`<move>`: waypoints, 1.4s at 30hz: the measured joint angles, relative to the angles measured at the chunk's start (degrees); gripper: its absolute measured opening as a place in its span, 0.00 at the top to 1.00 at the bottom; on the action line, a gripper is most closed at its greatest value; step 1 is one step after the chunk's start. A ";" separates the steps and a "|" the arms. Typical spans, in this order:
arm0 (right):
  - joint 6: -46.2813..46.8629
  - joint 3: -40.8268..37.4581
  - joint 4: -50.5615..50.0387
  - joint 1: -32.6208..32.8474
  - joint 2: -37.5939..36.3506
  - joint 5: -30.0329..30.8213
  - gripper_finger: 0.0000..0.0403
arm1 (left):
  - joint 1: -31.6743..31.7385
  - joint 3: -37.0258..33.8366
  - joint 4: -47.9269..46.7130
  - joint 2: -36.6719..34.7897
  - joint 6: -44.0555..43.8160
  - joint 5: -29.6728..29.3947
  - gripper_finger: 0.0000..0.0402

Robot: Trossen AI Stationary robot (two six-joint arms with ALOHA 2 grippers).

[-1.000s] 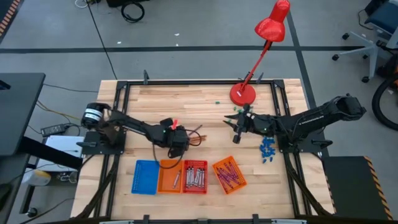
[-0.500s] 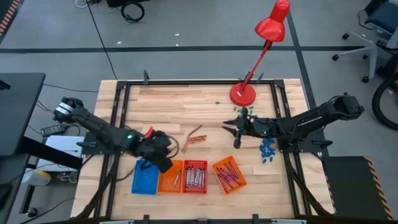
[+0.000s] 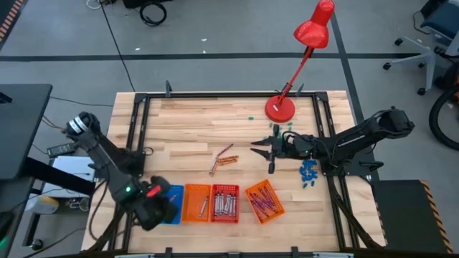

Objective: Sort crayons
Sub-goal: Put the orange crayon into the blue bin, then put the red crayon into the right orange bin

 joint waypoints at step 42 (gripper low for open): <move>0.21 -0.02 -10.30 0.48 1.04 -4.80 0.75 | 41.33 0.00 21.67 11.39 53.93 -7.20 0.64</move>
